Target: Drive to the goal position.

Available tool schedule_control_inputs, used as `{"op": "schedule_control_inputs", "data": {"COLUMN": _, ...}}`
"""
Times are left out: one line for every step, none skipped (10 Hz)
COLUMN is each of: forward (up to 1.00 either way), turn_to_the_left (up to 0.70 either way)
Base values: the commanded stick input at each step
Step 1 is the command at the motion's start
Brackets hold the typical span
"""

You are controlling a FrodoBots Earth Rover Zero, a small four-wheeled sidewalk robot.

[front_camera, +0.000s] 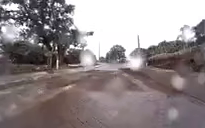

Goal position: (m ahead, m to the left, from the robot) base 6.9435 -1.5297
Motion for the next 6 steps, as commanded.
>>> {"op": "schedule_control_inputs", "data": {"forward": 0.85, "turn_to_the_left": 0.00}}
{"op": "schedule_control_inputs", "data": {"forward": 0.85, "turn_to_the_left": 0.00}}
{"op": "schedule_control_inputs", "data": {"forward": 0.85, "turn_to_the_left": 0.00}}
{"op": "schedule_control_inputs", "data": {"forward": 0.85, "turn_to_the_left": 0.00}}
{"op": "schedule_control_inputs", "data": {"forward": 0.85, "turn_to_the_left": 0.00}}
{"op": "schedule_control_inputs", "data": {"forward": 0.85, "turn_to_the_left": 0.00}}
